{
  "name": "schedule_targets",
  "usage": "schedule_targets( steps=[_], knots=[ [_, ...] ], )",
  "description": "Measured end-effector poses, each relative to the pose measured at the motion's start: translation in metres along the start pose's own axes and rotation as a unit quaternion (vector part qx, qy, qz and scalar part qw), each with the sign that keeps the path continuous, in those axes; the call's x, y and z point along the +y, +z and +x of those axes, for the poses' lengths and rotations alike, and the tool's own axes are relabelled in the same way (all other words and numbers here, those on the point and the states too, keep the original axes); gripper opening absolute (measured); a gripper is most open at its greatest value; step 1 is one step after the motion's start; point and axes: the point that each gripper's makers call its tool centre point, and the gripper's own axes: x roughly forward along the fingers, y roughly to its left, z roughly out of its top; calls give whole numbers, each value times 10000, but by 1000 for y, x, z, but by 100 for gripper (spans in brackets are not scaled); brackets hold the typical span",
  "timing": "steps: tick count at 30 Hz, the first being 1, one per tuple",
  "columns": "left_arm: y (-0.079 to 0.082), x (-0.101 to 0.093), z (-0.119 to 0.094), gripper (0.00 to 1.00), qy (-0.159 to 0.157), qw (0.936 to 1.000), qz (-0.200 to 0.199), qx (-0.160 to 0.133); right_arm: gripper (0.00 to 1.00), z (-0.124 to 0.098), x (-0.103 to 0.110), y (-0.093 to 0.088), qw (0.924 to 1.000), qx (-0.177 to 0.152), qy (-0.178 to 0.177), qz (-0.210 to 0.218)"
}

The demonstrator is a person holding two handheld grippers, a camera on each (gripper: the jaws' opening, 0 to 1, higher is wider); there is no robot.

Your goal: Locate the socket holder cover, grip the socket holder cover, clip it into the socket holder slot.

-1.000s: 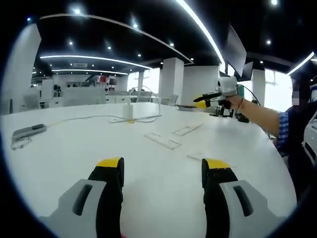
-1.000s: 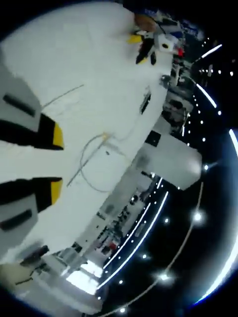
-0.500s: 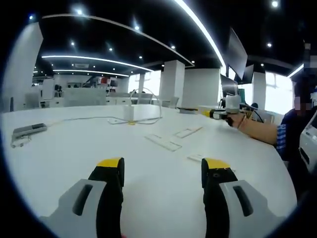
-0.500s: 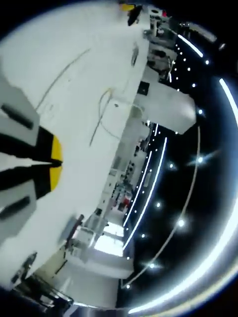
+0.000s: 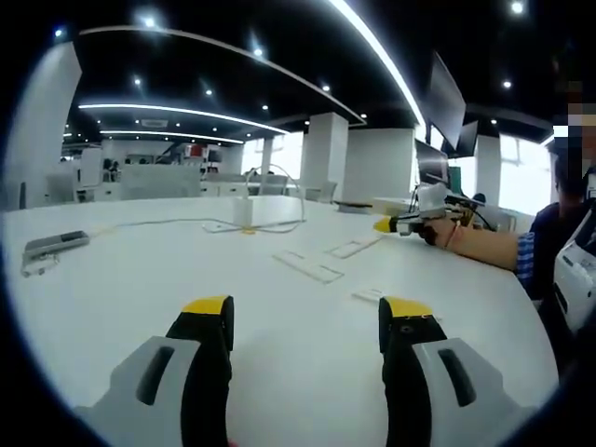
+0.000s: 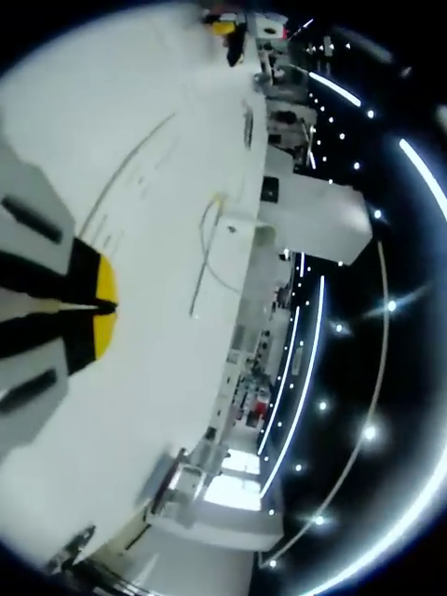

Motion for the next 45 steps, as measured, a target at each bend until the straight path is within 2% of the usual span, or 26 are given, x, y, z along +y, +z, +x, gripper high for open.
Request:
schedule_targets(
  steps=[15,28,45],
  knots=[
    [-1,0,0,63,23,10000,8,35,4,3,7,-6,9995,236,194,73],
    [-1,3,0,63,38,10000,15,50,4,0,15,-7,9982,230,407,366],
    [-2,6,-1,63,64,10000,31,69,4,-1,22,-6,9976,216,550,372]
  ],
)
